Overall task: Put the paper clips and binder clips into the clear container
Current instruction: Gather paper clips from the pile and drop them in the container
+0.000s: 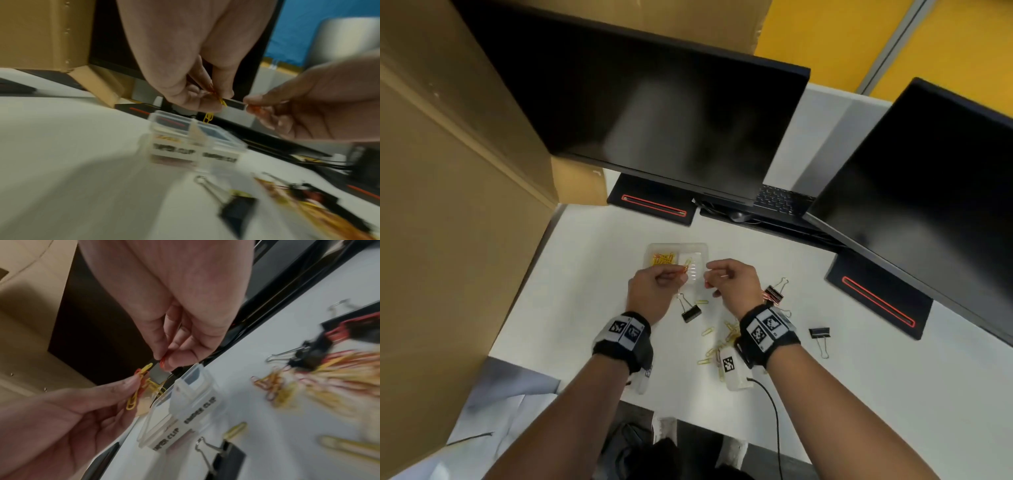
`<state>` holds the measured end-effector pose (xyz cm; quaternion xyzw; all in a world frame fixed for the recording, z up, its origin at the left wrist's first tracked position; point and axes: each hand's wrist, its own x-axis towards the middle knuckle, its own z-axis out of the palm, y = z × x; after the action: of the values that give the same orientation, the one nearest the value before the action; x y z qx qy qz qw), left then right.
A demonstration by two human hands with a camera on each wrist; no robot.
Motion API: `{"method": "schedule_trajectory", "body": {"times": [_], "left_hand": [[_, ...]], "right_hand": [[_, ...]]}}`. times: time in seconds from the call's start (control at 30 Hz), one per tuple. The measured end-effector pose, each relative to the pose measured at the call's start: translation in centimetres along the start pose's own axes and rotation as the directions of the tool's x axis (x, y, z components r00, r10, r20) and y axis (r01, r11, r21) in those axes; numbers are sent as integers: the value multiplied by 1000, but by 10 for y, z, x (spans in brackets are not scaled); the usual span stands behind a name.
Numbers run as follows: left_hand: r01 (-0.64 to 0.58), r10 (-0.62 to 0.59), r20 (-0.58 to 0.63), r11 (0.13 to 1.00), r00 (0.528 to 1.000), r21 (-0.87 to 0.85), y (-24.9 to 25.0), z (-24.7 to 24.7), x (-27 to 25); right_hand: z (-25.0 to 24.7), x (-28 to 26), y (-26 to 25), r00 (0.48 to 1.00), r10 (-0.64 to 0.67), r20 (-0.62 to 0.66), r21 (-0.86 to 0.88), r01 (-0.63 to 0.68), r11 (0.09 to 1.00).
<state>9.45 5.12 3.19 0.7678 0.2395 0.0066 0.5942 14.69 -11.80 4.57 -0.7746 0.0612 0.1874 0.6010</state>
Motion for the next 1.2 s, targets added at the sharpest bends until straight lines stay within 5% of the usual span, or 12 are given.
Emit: {"method": "schedule_trajectory", "body": {"times": [0.27,0.53,0.77,0.87,1.0,1.2], "left_hand": [[37,-39,9,985,999,171,-9,-28,44],[-53,71,-62,964,996,261,-3,-17,34],[-236,169,304,951,938,200,-3,34,-16],[-361,183,472,876,862,320,-11,59,-35],[-540,149,638,694,755,476,-23,95,-44],[-683,105,723,444,683,581,-42,114,-60]], "right_hand": [[61,36,-7,998,2,65,-172,9,985],[29,14,-2,998,-22,52,-201,33,979],[-64,-38,47,998,-50,-47,-401,27,916],[-91,-60,70,990,-138,-21,-579,100,809],[-88,-67,103,941,-181,286,-735,337,588],[-89,-85,124,891,-261,371,-721,454,523]]}}
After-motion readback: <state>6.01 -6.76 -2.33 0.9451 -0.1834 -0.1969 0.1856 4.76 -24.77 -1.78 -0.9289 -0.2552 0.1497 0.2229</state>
